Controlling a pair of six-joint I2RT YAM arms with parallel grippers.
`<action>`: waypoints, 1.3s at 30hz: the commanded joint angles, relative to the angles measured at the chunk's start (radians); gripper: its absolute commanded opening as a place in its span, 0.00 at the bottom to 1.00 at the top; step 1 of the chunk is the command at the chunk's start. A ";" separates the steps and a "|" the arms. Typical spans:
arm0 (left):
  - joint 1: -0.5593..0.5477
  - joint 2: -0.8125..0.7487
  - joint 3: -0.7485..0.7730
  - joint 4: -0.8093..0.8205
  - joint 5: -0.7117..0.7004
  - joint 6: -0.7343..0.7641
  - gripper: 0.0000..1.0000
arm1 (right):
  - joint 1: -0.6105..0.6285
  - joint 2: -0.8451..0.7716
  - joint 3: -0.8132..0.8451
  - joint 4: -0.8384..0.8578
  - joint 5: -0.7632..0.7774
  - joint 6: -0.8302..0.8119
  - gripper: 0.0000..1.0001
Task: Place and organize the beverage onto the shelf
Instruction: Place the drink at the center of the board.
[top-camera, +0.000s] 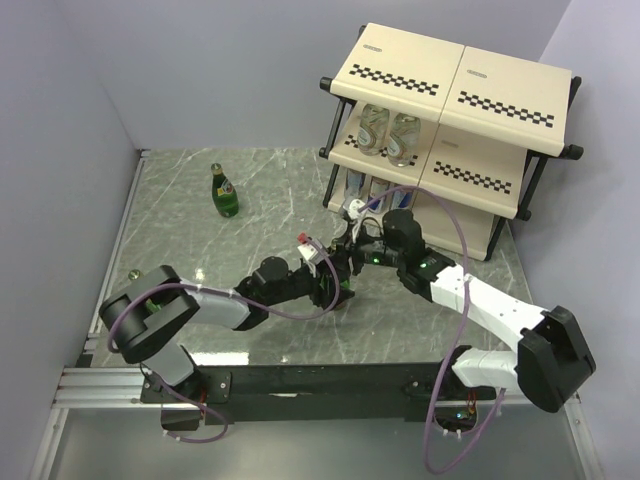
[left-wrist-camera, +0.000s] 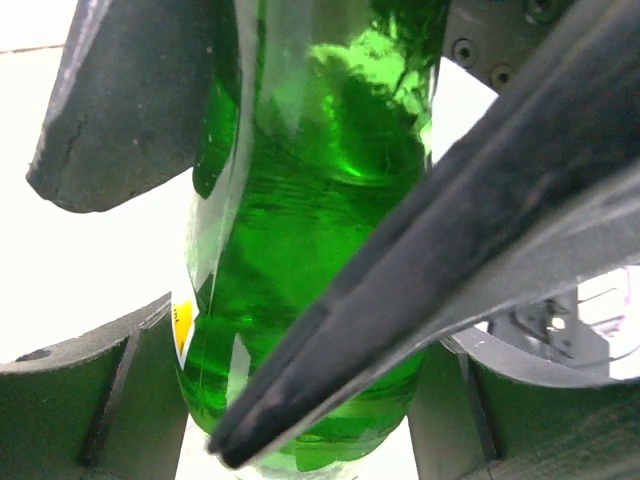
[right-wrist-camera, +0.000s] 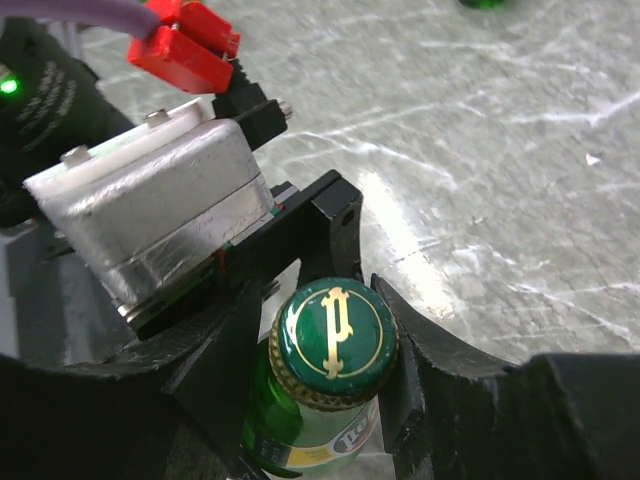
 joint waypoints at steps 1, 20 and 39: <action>0.007 0.021 -0.003 0.203 -0.094 -0.050 0.51 | 0.020 0.017 -0.008 0.119 0.112 -0.039 0.00; -0.006 0.179 -0.013 0.304 -0.258 -0.016 0.65 | 0.051 0.054 -0.076 0.207 0.204 -0.079 0.00; -0.006 0.190 -0.040 0.319 -0.249 -0.050 0.87 | 0.049 0.084 -0.082 0.220 0.235 -0.073 0.00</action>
